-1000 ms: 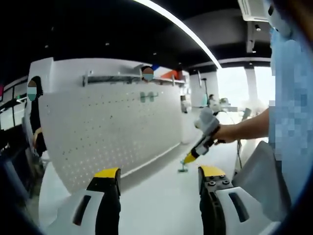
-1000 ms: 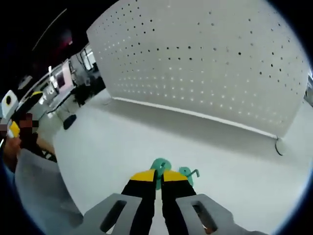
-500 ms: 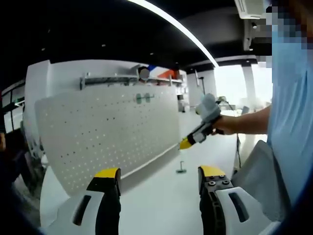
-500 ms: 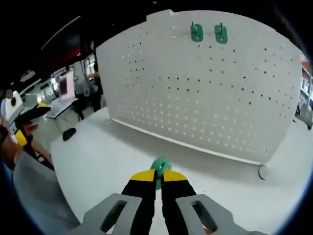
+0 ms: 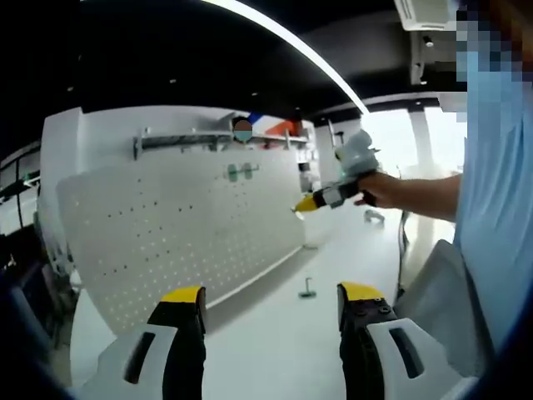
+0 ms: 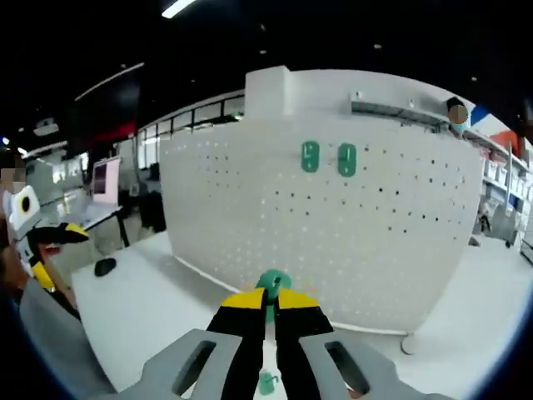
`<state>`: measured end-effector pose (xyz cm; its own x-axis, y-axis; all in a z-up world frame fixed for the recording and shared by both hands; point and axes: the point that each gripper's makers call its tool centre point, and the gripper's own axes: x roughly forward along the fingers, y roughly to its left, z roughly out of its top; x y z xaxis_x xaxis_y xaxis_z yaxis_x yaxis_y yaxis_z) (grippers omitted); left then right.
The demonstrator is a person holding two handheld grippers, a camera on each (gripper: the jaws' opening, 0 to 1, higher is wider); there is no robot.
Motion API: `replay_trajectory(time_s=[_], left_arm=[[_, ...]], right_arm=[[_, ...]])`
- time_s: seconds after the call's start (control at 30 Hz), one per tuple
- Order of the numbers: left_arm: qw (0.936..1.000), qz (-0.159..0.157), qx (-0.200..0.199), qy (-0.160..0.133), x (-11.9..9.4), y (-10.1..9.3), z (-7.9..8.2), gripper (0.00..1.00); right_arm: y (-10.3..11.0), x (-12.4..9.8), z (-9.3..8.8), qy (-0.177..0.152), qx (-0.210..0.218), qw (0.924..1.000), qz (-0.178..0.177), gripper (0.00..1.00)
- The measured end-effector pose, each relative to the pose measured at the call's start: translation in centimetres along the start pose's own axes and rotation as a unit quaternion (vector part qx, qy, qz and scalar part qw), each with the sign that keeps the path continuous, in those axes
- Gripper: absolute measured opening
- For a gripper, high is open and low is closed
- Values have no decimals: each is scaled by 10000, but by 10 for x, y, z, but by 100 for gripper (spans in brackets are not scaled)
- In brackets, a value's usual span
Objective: Insert the hook assembly into the mounting plate slot until the hook locks in place.
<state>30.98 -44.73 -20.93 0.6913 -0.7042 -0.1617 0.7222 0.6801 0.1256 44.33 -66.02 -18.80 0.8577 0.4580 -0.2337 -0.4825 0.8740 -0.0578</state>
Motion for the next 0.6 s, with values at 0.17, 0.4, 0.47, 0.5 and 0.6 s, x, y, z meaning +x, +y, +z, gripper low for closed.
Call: replay_trajectory(time_s=[0.17,0.4,0.47,0.5,0.6], left_arm=[[10000,-8,21,3,-1,-1,1,66],[10000,8,37,-35,-3,0,4,66],[10000,7,44,-39,-3,-1,4,65],[10000,2,36,-44,-3,-1,4,66],[10000,-5,38,-58,-3,-2,5,66]], right_arm=[[1,-5,19,-276,-211,9994,-84,1],[-1,-13,47,-815,-533,9950,-243,1],[-4,-15,53,-934,-609,9934,-286,1],[-5,-16,55,-981,-648,9926,-317,1],[-7,-20,63,-1132,-762,9898,-416,1]])
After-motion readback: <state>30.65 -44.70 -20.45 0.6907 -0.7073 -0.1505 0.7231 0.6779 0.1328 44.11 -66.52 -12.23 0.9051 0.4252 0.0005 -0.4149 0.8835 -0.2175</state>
